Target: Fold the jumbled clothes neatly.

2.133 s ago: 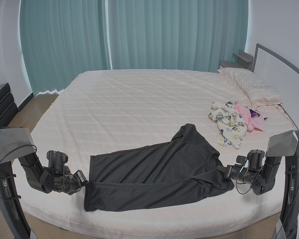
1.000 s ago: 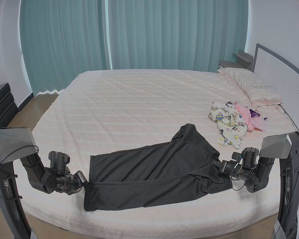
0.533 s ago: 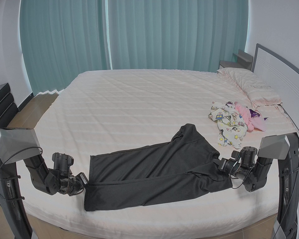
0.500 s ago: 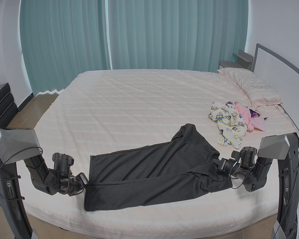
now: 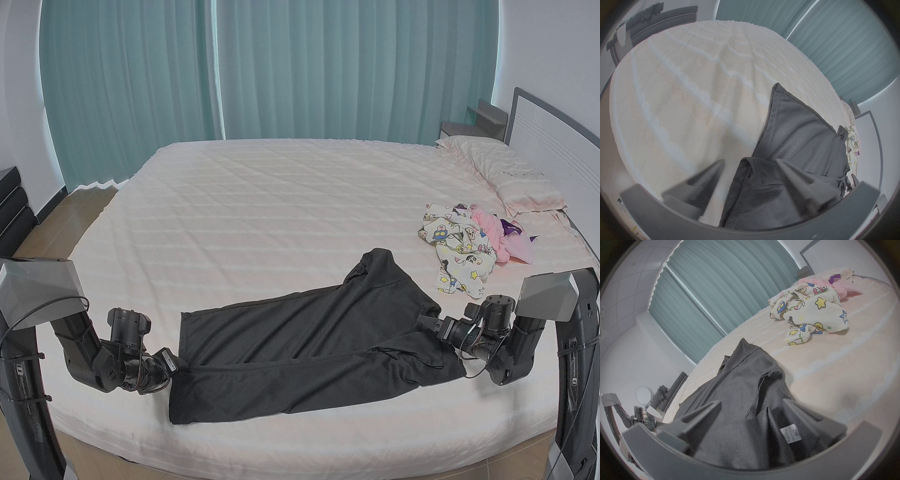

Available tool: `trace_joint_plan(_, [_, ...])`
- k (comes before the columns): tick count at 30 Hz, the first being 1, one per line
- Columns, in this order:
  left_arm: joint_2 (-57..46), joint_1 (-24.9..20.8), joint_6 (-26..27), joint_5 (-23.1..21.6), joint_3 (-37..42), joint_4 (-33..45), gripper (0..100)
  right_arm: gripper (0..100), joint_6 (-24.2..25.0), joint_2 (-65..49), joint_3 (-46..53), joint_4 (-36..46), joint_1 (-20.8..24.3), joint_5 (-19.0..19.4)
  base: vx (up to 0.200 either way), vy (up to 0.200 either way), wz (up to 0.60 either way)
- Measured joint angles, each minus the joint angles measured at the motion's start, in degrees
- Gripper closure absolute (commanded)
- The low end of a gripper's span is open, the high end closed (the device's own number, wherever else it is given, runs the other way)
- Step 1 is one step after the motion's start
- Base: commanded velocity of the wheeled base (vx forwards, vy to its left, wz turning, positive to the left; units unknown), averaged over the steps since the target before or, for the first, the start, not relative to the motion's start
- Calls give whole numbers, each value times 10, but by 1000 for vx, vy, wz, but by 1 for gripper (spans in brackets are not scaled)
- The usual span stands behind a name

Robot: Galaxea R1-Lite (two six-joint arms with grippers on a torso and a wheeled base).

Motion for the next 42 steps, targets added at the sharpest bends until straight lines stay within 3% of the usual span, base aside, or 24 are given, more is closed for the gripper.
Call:
trace_joint_plan(6, [0,0,-4,-3,-1,0,0,0,39,-7,6,-32,-7,-26,0,0,0])
trace_joint_plan(9, [-2,6,-39,-26,-6,1,0,0,67,-20,17,-38,-10,-49,0,0,0])
trace_joint_plan(15, [-26,34,-97,-154,-11,1,0,0,102,-63,63,-33,-9,-61,0,0,0])
trace_joint_plan(18, [-42,48,-127,-190,-12,-7,0,0,123,-95,107,-18,4,-76,0,0,0])
trace_joint_plan(28, [-64,62,-145,-194,-8,-34,0,0,220,-153,168,71,105,-205,0,0,0])
trace_joint_plan(35, [-62,58,-144,-175,-9,-37,0,0,238,-159,172,145,130,-223,0,0,0])
trace_joint_plan(42, [-57,52,-144,-161,-11,-38,0,0,246,-143,155,152,130,-225,0,0,0])
